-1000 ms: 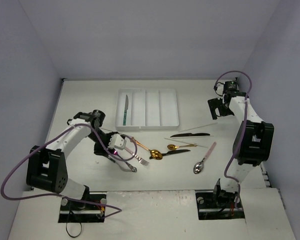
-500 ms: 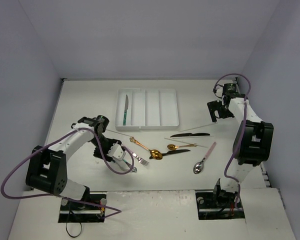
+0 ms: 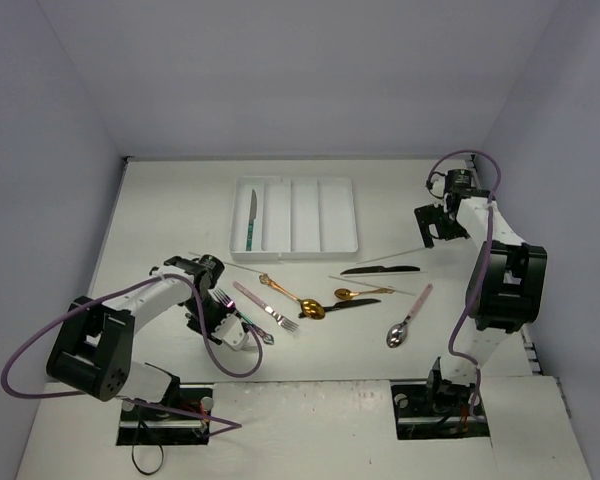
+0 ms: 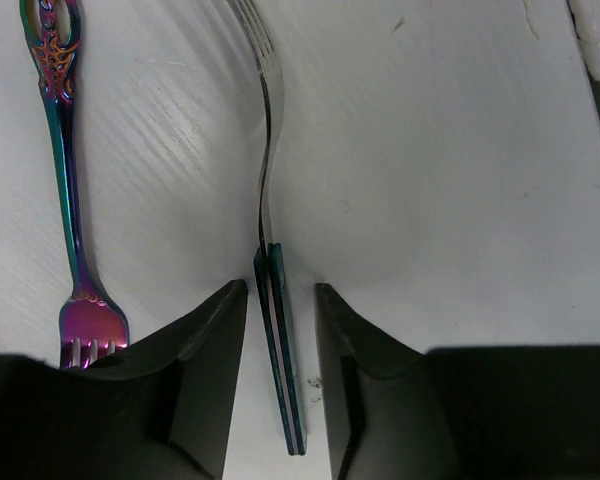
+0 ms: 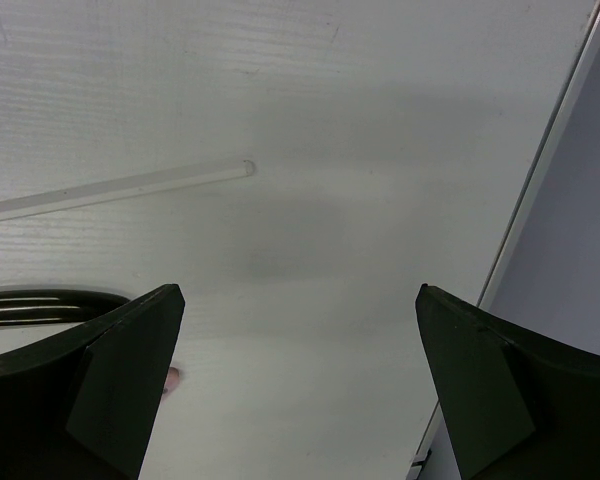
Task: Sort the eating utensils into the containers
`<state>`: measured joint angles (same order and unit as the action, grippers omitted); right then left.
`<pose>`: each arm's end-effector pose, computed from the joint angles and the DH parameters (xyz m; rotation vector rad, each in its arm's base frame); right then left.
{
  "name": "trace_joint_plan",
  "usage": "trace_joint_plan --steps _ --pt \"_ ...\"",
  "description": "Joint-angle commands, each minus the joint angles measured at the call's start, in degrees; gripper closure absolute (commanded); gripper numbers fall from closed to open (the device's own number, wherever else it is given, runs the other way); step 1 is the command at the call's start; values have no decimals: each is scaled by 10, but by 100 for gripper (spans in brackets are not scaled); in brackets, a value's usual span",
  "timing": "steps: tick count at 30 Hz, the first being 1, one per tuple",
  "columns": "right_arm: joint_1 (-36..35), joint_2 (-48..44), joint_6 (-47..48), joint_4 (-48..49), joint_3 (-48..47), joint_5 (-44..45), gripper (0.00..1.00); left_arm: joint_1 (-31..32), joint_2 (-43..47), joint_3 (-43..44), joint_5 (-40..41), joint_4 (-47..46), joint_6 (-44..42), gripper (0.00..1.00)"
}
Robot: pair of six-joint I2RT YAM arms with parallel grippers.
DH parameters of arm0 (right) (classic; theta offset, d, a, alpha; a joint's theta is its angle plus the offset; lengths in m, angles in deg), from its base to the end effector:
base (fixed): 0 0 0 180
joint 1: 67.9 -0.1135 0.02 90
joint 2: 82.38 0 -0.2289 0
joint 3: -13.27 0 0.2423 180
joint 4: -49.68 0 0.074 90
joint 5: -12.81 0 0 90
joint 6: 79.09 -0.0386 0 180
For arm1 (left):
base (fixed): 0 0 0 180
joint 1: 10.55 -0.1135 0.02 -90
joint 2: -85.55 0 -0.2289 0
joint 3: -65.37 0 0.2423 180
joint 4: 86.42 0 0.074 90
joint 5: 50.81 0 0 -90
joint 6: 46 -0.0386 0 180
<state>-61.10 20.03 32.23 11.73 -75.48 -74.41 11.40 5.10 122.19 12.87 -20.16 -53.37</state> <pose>0.3717 -0.0462 0.1916 -0.2938 2.4724 -0.2692 0.1830 -0.0922 0.1335 2.4283 1.4205 -0.5187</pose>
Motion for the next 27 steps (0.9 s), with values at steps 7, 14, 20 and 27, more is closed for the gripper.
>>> trace_joint_plan --steps 7,14,20,27 --pt "6 -20 4 -2 -26 8 0 14 63 -38 11 -25 -5 86" --pt "6 -10 9 -1 -32 7 0 13 132 3 -41 -21 45 100" --pt "6 -3 10 -1 -32 5 0 40 158 173 -167 -70 289 100" --pt "8 -4 -1 -1 -34 3 0 60 -107 520 4 -176 856 100"
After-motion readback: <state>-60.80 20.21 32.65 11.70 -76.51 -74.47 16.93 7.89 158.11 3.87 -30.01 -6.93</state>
